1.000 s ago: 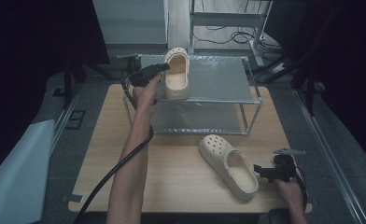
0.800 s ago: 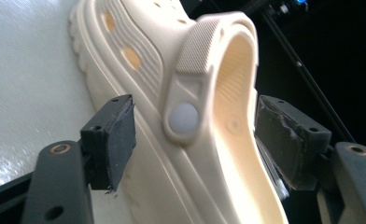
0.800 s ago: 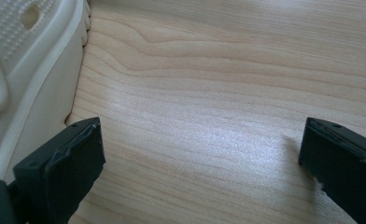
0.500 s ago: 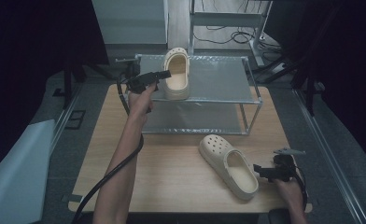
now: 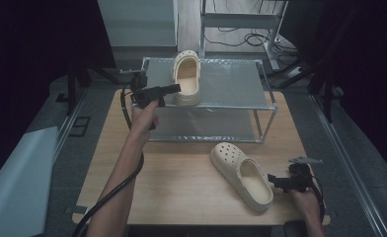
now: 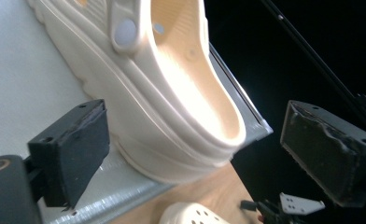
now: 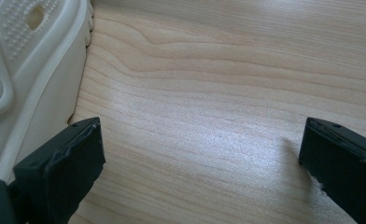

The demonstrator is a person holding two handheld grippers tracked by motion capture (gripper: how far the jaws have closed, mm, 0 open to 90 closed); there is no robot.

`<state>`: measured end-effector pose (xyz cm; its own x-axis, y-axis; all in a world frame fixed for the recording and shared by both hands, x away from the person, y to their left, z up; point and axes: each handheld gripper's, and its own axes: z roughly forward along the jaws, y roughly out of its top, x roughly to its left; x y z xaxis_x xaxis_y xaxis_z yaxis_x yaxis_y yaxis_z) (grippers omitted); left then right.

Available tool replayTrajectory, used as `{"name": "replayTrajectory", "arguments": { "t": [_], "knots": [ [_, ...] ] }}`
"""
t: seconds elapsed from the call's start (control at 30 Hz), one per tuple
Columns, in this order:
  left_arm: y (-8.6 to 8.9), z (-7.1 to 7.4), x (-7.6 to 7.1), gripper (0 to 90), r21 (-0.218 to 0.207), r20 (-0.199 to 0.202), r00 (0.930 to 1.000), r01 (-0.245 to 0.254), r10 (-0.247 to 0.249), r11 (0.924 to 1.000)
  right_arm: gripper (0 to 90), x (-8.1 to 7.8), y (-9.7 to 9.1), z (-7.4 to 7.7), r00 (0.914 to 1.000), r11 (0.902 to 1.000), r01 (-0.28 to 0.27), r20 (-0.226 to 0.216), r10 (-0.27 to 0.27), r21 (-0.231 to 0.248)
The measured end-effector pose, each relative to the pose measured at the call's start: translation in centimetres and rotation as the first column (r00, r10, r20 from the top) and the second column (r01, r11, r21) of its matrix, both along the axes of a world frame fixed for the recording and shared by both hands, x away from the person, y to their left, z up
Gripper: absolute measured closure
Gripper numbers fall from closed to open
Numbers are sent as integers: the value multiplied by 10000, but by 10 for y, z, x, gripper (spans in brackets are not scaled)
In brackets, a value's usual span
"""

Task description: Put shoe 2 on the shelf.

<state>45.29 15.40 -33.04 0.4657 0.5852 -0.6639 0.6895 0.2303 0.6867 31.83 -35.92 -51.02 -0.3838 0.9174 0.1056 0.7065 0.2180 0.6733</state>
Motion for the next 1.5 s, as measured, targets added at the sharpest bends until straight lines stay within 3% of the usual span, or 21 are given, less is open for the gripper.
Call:
{"name": "replayTrajectory", "arguments": {
  "t": [0.27,0.5,0.8,0.9,1.1,1.27,1.5],
  "knots": [
    [-3,-9,-18,3,96,226,9986,474,-476,9988,1,0,-1,0,10000,10000,53,-26,-53,45],
    [-5,-16,-35,0,104,279,9962,817,-819,9966,2,0,-1,0,10000,10000,47,0,-47,64],
    [-8,-26,-55,0,731,524,9928,1042,-1082,9919,2,0,-1,1,10000,10000,27,91,-28,55],
    [-7,-34,-61,0,822,518,9923,1077,-1121,9908,2,0,-1,1,10000,10000,17,98,-18,30],
    [-5,-51,-71,0,1414,526,9923,1039,-1122,9845,2,-1,-1,1,9999,10000,39,111,-40,25],
    [-3,-64,-79,0,1559,432,9921,1097,-1177,9817,2,-1,0,2,9999,10000,47,123,-47,13],
    [0,-88,-89,0,2051,290,9923,1120,-1204,9723,3,-1,0,2,9999,10000,32,147,-32,-9]
  ]
}}
